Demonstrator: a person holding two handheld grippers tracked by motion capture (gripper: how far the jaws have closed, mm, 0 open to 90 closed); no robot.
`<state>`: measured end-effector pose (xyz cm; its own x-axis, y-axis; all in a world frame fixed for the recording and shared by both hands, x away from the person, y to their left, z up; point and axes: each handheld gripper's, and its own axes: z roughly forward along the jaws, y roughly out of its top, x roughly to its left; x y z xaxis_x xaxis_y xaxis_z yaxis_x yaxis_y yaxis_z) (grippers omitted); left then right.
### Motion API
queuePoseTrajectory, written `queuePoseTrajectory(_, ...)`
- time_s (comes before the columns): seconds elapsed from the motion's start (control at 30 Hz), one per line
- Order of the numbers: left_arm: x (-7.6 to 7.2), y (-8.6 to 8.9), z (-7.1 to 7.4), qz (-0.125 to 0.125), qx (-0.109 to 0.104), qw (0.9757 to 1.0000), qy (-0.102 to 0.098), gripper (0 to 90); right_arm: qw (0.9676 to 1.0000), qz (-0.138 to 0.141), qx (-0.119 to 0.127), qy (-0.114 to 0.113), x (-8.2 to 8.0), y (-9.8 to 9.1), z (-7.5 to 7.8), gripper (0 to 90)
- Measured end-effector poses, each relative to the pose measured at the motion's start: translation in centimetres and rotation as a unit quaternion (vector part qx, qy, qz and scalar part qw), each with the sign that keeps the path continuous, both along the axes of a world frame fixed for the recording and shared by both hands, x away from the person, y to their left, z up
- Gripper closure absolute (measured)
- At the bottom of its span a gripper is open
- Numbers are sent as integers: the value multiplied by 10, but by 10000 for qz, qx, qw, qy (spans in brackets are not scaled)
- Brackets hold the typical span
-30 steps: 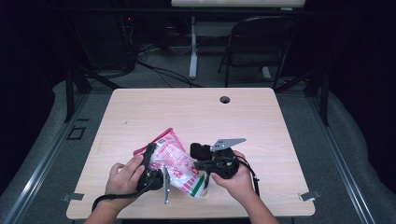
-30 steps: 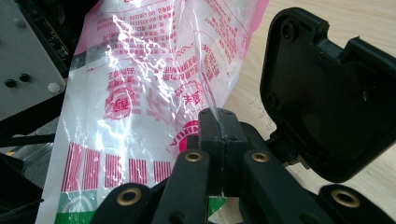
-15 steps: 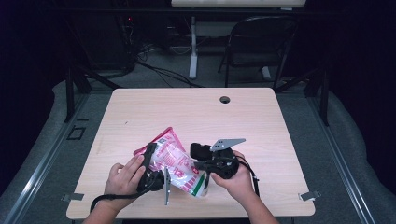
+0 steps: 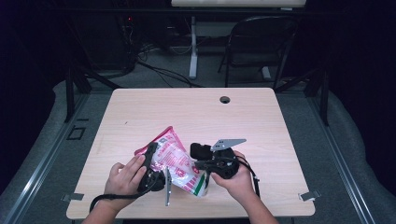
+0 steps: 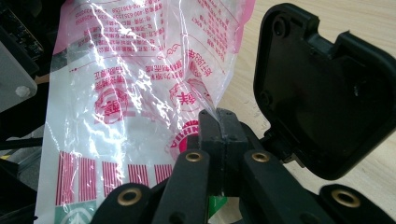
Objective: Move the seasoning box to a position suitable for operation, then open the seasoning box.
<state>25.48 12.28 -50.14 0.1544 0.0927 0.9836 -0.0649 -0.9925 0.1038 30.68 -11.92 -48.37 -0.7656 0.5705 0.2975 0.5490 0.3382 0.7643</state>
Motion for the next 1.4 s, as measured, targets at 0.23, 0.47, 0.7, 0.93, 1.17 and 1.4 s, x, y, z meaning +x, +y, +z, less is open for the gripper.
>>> queuePoseTrajectory(0.23,1,0,1,-17,36,10000,25,644,10000,-20,31,13,1,-1,0,900)
queuePoseTrajectory(0.47,0,-1,2,-27,109,9999,-27,648,10000,-40,43,8,1,-1,0,900)
queuePoseTrajectory(0.7,0,1,5,-22,178,9998,-46,652,10000,-30,73,-15,1,0,1,900)
queuePoseTrajectory(0.93,-1,0,6,-34,256,9997,-45,658,10000,-31,68,-17,2,1,1,900)
queuePoseTrajectory(1.17,-2,0,7,-40,348,9994,-56,665,10000,-34,58,-29,2,2,0,900)
queuePoseTrajectory(1.4,-1,-2,8,-54,441,9990,-90,671,10000,-50,25,-49,2,0,1,900)
